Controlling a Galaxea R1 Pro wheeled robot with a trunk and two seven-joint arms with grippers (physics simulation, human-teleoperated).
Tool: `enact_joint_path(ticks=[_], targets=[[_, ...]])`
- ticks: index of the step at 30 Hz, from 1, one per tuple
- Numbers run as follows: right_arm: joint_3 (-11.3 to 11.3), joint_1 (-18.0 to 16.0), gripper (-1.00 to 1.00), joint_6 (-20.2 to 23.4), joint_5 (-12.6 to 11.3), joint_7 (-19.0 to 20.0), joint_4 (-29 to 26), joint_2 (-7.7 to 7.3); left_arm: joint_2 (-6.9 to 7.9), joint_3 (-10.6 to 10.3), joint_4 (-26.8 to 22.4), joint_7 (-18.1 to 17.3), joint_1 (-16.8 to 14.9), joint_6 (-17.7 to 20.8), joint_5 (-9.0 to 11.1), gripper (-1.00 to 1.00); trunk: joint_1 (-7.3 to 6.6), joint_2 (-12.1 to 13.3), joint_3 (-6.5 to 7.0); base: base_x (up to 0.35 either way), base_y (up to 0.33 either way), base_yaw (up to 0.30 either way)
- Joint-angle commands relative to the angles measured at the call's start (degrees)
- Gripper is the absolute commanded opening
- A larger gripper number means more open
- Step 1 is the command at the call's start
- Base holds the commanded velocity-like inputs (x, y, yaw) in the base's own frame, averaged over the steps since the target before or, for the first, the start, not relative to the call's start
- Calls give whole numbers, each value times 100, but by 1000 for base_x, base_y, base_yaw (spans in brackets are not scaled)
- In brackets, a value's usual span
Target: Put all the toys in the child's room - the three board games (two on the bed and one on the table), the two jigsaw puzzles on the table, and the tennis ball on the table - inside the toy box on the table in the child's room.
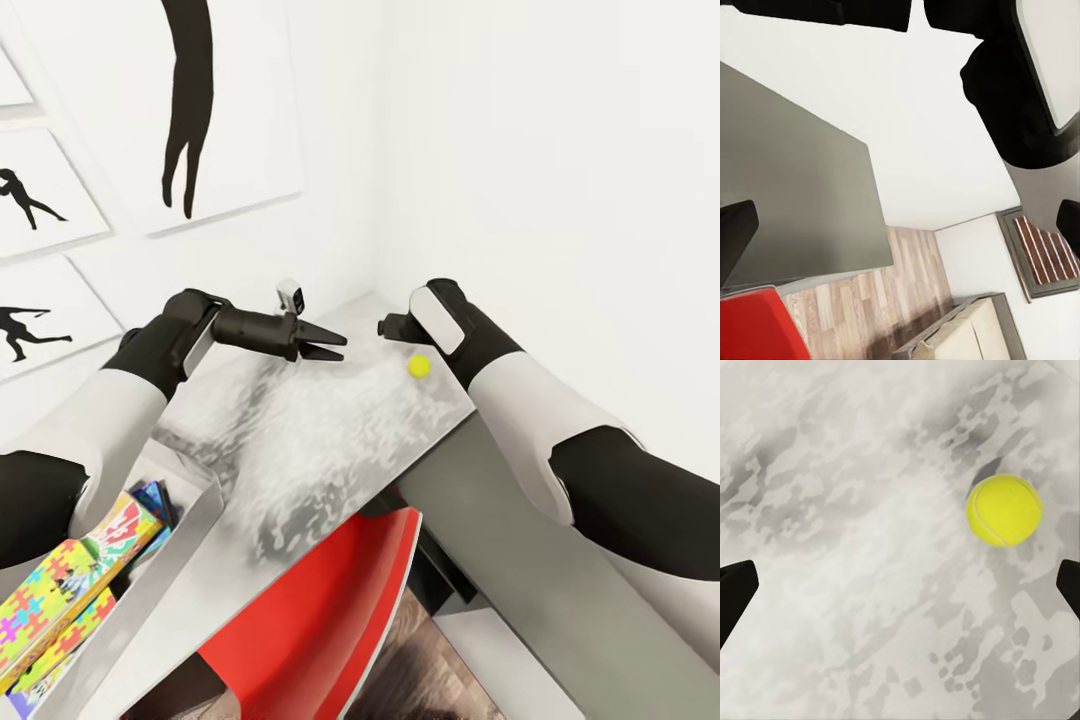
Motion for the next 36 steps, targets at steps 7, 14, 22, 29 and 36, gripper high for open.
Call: enact_joint_path(ticks=[7, 14, 22, 29, 36], targets=[[18, -55, 100, 21, -42, -54, 3, 0, 16, 69, -22, -22, -22, 61, 25, 100, 3, -11, -76, 0, 0, 0], [18, -63, 100, 19, -37, -54, 35, 0, 60, 123, -19, -22, -222, 61, 25, 100, 3, -11, -142, 0, 0, 0], [18, -63, 100, 19, -35, -54, 49, 0, 81, 166, -17, -22, -459, 61, 30, 100, 3, -11, -217, 0, 0, 0], [18, -56, 100, 19, -41, -47, 51, 0, 71, 180, -18, -22, -951, 61, 30, 100, 3, -11, -283, 0, 0, 0], [18, -55, 100, 19, -43, -52, 51, 0, 26, 185, -18, -22, -1254, 61, 22, 100, 3, -11, -349, 0, 0, 0]])
